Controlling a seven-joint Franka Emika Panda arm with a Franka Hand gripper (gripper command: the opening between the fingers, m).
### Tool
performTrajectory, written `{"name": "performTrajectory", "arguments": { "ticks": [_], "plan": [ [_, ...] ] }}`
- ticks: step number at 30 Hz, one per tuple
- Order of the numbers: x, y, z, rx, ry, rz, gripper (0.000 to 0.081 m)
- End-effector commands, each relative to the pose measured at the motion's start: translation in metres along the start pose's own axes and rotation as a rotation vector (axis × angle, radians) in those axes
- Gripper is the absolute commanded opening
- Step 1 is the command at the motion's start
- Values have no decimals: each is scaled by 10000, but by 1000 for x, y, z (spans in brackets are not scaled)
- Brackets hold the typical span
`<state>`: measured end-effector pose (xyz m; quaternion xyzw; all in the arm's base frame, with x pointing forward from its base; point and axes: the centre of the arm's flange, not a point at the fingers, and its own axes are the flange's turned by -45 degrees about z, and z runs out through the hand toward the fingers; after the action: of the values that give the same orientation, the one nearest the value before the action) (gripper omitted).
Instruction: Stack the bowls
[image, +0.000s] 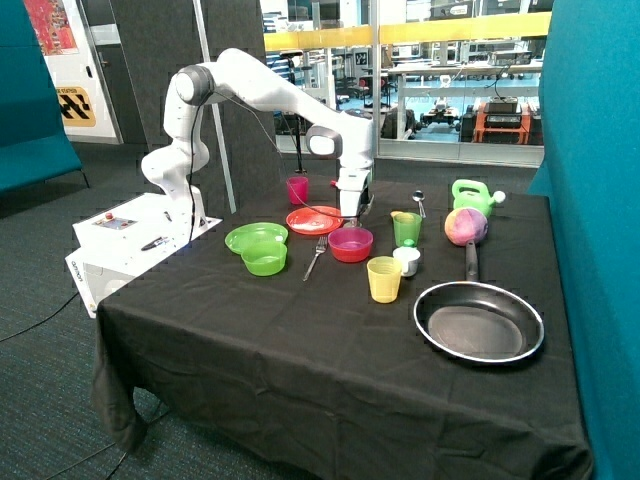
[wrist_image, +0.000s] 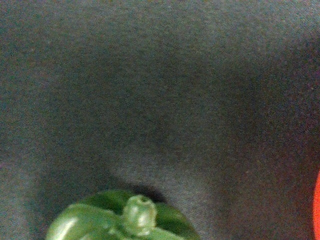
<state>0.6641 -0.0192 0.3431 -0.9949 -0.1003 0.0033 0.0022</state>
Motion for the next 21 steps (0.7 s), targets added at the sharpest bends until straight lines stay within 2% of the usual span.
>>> {"name": "performTrajectory", "arguments": {
  "ticks": [1, 10, 21],
  "plan": [
    [-6, -10, -11, -52, 61, -331, 659],
    [-34, -18, -31, -53, 60, -683, 645],
    [-53, -12, -45, -52, 61, -443, 625]
  ]
}}
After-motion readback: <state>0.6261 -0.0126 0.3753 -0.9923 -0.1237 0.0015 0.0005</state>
